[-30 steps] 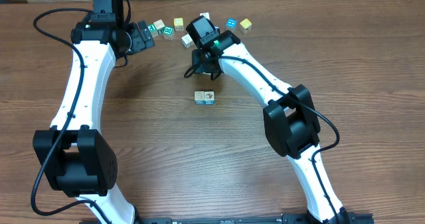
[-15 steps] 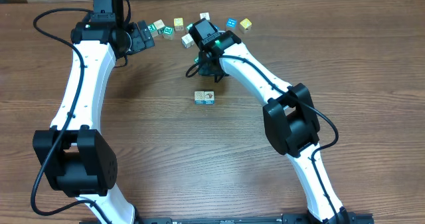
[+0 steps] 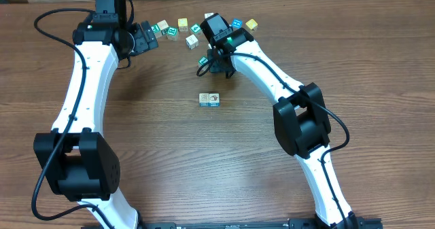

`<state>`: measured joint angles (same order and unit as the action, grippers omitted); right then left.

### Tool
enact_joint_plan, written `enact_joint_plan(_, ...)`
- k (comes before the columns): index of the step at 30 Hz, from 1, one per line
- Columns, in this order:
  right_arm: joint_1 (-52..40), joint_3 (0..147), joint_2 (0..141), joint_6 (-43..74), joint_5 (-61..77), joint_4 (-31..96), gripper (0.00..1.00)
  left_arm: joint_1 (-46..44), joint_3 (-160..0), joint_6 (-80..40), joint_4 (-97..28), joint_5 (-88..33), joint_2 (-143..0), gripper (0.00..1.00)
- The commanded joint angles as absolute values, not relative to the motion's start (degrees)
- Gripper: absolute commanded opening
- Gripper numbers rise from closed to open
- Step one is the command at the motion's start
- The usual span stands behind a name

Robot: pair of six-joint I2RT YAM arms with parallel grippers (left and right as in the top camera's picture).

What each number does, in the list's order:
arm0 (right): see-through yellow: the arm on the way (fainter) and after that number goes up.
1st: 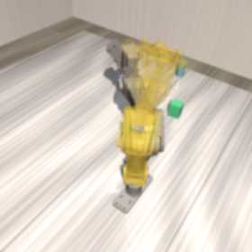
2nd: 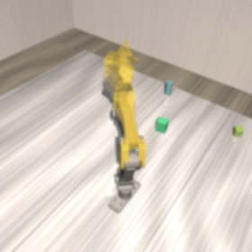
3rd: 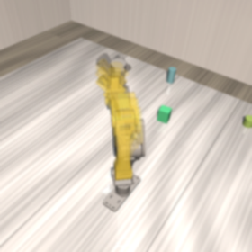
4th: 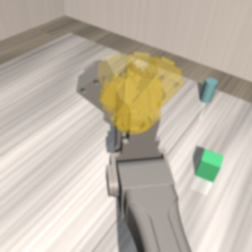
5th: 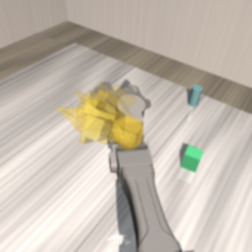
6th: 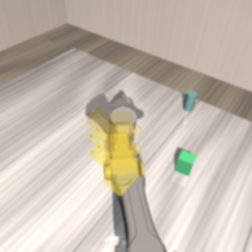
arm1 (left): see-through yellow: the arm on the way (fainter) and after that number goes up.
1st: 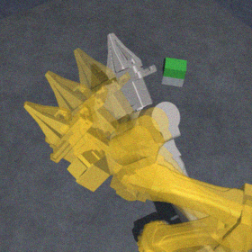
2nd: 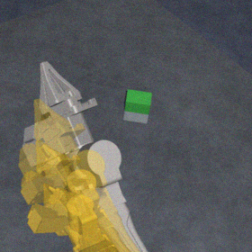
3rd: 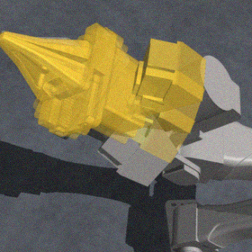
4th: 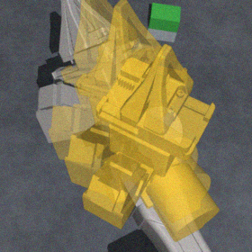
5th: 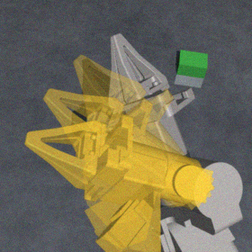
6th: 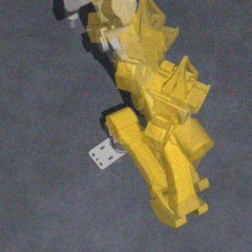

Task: Form a horizontal line
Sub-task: 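Lower the right gripper and grasp the pineapple-picture block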

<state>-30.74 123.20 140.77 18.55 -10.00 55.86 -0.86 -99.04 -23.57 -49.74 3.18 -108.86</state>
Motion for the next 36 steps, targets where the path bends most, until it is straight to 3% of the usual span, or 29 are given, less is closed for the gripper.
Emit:
enact_joint_plan(1, -30.37, 122.93, 141.29, 16.45, -10.46, 55.51, 0.46, -1.17, -99.50, -23.09, -49.63, 2.96, -108.51, 1.00)
enact_joint_plan(10, -29.85, 122.80, 143.22, 18.00, -10.46, 55.37, 0.45, -1.17, -99.50, -23.11, -49.63, 2.96, -108.51, 1.00)
enact_joint_plan(14, -29.80, 122.80, 143.61, 18.00, -10.48, 55.24, 0.29, -1.17, -99.50, -23.11, -49.63, 2.96, -108.51, 1.00)
enact_joint_plan(25, -29.80, 123.83, 142.71, 18.22, -10.44, 58.81, 0.24, -1.17, -99.50, -23.11, -49.63, 2.96, -108.51, 1.00)
enact_joint_plan(27, -29.80, 123.83, 142.47, 18.20, -10.46, 58.83, 0.28, -1.17, -99.50, -23.11, -49.63, 2.96, -108.51, 1.00)
enact_joint_plan(29, -29.80, 123.83, 142.45, 18.17, -10.48, 58.59, 0.46, -1.17, -99.50, -23.11, -49.63, 2.96, -108.51, 1.00)
enact_joint_plan(31, -29.74, 123.83, 142.47, 18.17, -10.48, 58.02, 0.53, -1.17, -99.50, -23.09, -49.63, 2.96, -108.51, 1.00)
enact_joint_plan(36, -29.39, 123.83, 142.47, 18.17, -10.48, 55.72, 0.59, -1.17, -99.50, -23.09, -49.63, 2.96, -108.51, 1.00)
